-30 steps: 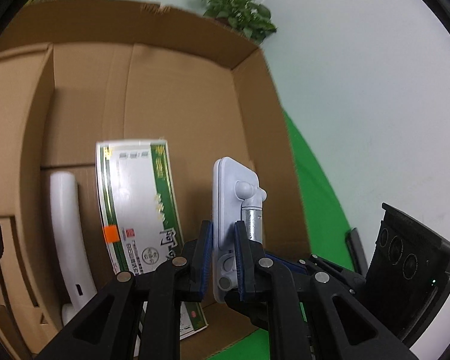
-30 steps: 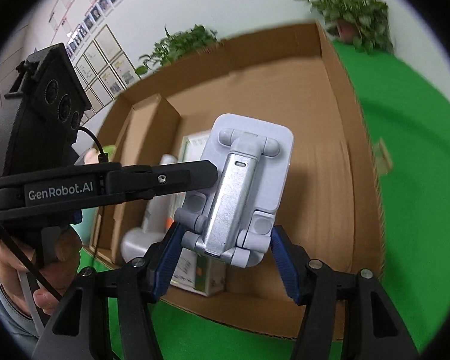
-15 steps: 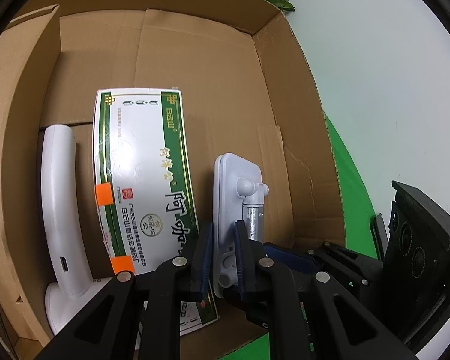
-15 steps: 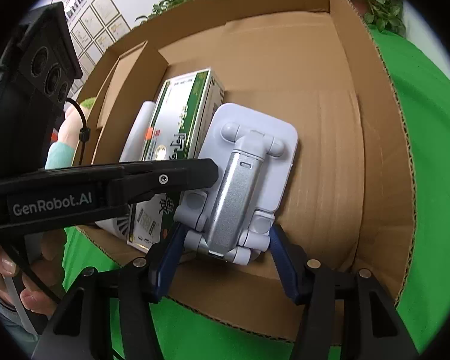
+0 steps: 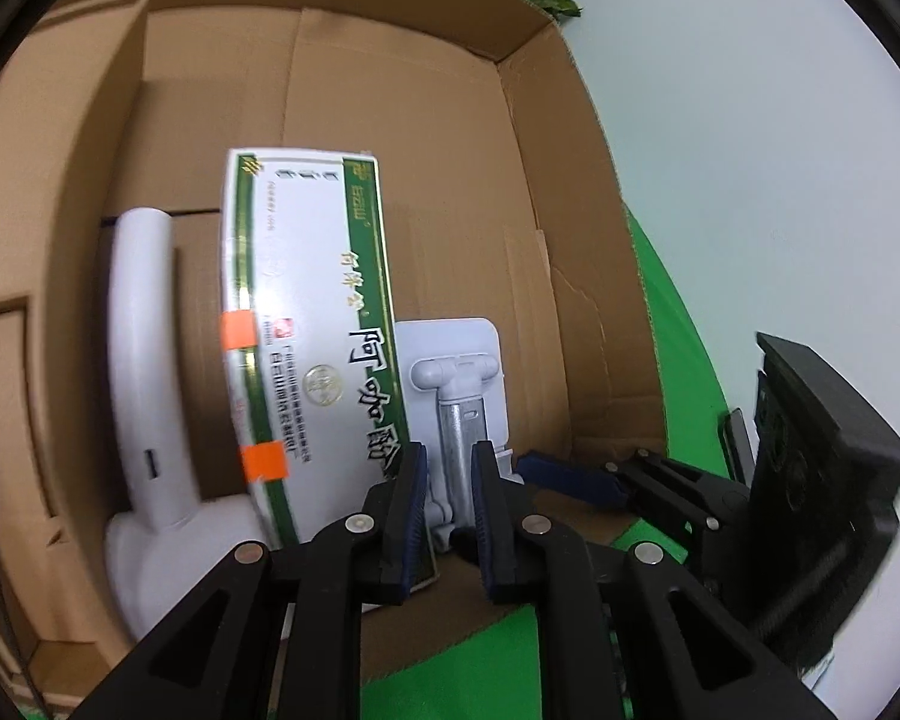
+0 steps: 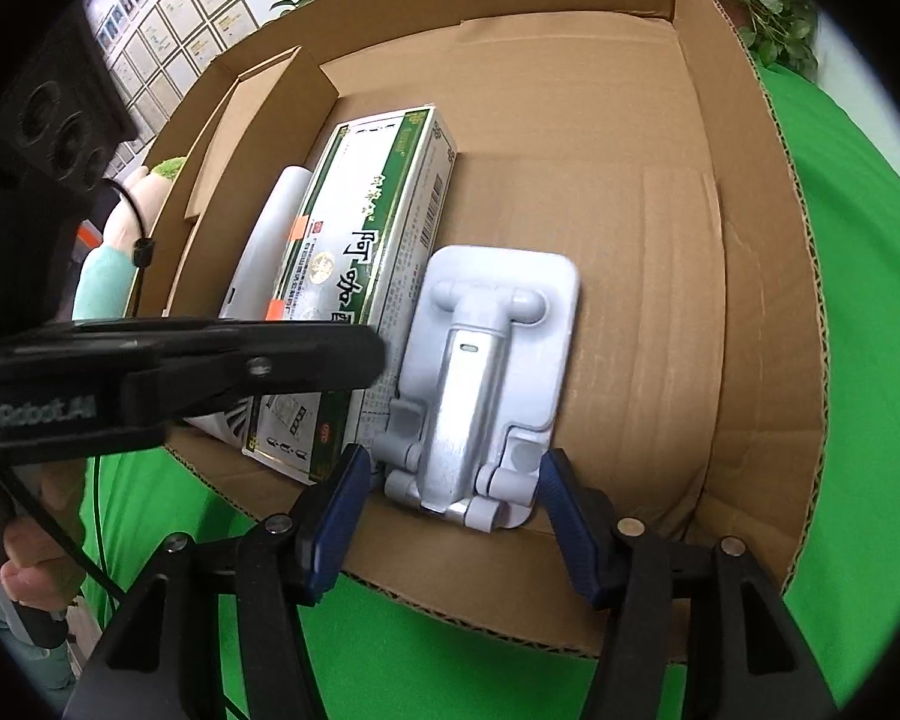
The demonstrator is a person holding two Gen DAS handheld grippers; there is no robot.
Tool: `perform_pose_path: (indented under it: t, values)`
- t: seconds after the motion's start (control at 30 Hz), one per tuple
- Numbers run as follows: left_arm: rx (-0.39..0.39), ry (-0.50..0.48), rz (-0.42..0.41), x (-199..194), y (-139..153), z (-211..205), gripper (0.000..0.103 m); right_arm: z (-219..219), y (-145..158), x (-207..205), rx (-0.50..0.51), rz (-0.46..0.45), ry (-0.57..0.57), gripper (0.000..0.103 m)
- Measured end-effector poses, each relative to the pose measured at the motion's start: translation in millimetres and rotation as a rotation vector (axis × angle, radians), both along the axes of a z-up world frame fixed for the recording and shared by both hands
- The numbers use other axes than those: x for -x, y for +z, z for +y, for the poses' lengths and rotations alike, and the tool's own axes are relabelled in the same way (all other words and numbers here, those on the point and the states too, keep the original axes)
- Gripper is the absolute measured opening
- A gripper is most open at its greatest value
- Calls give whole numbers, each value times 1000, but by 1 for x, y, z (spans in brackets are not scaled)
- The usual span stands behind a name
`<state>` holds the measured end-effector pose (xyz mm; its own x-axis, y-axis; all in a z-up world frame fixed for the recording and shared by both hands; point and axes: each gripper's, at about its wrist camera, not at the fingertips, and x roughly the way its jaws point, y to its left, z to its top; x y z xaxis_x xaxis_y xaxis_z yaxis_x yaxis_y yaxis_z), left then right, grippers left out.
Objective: Organize objects
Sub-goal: 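Open the right gripper and withdraw from the box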
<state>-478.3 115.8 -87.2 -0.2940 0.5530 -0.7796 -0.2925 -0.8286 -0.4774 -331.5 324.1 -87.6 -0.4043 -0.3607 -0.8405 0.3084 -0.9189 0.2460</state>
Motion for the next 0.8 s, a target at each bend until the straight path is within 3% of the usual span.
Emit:
perform_pose_path:
  t: [0.07,0.17,0.2,0.23,0.3,0.4,0.43,0.53,0.8]
  values:
    - [5,-1,23,-6,7,-7,16,2,3,-2,-3,8,-10,59]
    - [23,37,111,-22,23,-30,16,4,18,-14,-37,91,-64,61]
    - [36,63,161,-30,31,-41,20,4,24,-19,-40,121,-80,68]
    - [57,89,212,-42,41,-50,25,4,33,-28,-42,184,-115,83]
    - [119,161,337,-61,56,-69,62,0,50,-51,-27,322,-189,90]
    - [230,307,522,-95,71,-99,98,4,59,-67,-6,472,-261,103]
    - [256,351,559,-107,72,-111,103,0,57,-80,-9,531,-294,103]
    - [321,435,614,-125,53,-127,102,-18,49,-89,9,599,-326,103]
    - [532,468,695,-129,1,-113,102,-54,26,-73,-91,566,-329,103]
